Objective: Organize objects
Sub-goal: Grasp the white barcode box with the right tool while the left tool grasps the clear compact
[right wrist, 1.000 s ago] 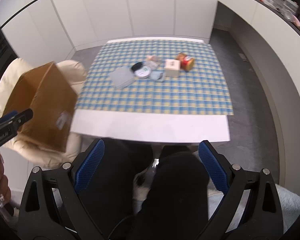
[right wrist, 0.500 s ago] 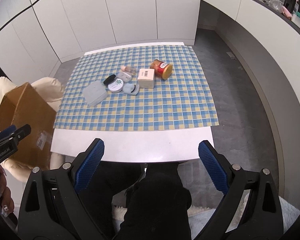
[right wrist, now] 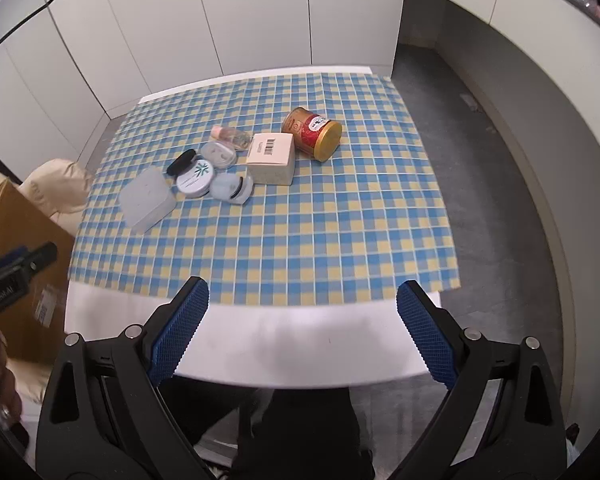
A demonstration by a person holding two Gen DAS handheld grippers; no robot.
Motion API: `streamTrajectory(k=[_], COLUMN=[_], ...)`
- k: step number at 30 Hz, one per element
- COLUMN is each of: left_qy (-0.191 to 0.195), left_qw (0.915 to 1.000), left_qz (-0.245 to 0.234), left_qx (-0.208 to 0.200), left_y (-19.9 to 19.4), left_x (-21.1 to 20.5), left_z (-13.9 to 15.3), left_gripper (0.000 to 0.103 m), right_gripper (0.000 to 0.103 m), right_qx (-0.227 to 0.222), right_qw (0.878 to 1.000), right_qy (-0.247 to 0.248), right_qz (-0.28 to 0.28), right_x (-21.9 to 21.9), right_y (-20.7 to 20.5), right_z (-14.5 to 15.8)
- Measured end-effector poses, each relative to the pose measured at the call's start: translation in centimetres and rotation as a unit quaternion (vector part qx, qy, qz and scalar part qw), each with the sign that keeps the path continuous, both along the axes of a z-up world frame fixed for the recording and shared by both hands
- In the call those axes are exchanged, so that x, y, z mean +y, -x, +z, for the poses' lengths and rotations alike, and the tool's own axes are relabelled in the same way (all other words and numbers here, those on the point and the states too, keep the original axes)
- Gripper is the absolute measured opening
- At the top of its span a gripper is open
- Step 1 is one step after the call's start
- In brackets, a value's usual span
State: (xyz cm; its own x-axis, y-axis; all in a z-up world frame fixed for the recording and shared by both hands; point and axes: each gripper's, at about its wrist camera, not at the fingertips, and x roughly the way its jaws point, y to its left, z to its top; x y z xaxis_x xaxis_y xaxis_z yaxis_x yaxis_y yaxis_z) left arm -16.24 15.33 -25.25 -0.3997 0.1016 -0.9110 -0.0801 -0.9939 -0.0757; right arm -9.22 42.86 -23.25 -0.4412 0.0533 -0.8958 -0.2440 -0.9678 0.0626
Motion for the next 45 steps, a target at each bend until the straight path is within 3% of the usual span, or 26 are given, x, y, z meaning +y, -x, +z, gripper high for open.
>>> streamTrajectory(k=[2, 7, 12, 16, 22, 26, 33, 36, 38, 45], left_qy=[-0.008, 0.018, -0.021, -0.022, -0.029, -0.016, -0.005, -0.015, -0.014, 0.0], left_qw=[0.9999, 0.9989, 0.9947, 0.9916, 0.9866, 0.9845, 0.9761, 0.9694, 0.9691, 0.9698], left_qz=[0.003, 0.023, 0.064, 0.092, 0.118, 0.139, 0.19, 0.215, 0.224, 0.218], left_qx=[-0.011, -0.035, -0.078, -0.088, -0.109, -0.106, -0.105, -0.117, -0.103, -0.11], left_y=[1.2, 4.4, 7.4, 9.7, 12.1, 12.9, 12.3, 12.6, 13.1, 14.2], left_x=[0.7, 2.1, 2.1, 2.4, 3.1, 3.3, 1.9, 1.6, 2.2, 4.1], left_z=[-1.1, -4.1, -6.8, -8.1, -10.0, -10.4, -9.8, -10.6, -11.0, -11.2], left_gripper=[0.074, 0.074, 0.074, 0.074, 0.074, 0.09, 0.089, 0.096, 0.103, 0.102], right_gripper=[0.097, 0.097, 0.097, 0.097, 0.095, 0.088, 0.088, 0.088, 0.088, 0.088], right_qx=[-0.002, -0.001, 0.003, 0.016, -0.001, -0.01, -0.01, -0.007, -0.005, -0.004], right_qw=[1.0, 1.0, 0.999, 0.997, 0.997, 0.998, 0.999, 0.998, 0.998, 0.999], right_qy=[0.008, 0.012, 0.039, 0.06, 0.056, 0.041, 0.037, 0.043, 0.048, 0.044], right_qz=[-0.001, -0.003, -0.027, -0.041, -0.051, -0.051, -0.038, -0.034, -0.031, -0.031], right_x=[0.5, 1.1, 2.3, 2.7, 1.9, 1.1, 0.1, -0.2, -0.4, -0.8], right_y=[1.7, 6.2, 10.9, 13.9, 17.8, 18.7, 18.9, 18.8, 18.7, 18.5], right_z=[-1.0, -3.4, -6.2, -8.4, -11.6, -13.0, -13.9, -14.0, -14.1, -14.3])
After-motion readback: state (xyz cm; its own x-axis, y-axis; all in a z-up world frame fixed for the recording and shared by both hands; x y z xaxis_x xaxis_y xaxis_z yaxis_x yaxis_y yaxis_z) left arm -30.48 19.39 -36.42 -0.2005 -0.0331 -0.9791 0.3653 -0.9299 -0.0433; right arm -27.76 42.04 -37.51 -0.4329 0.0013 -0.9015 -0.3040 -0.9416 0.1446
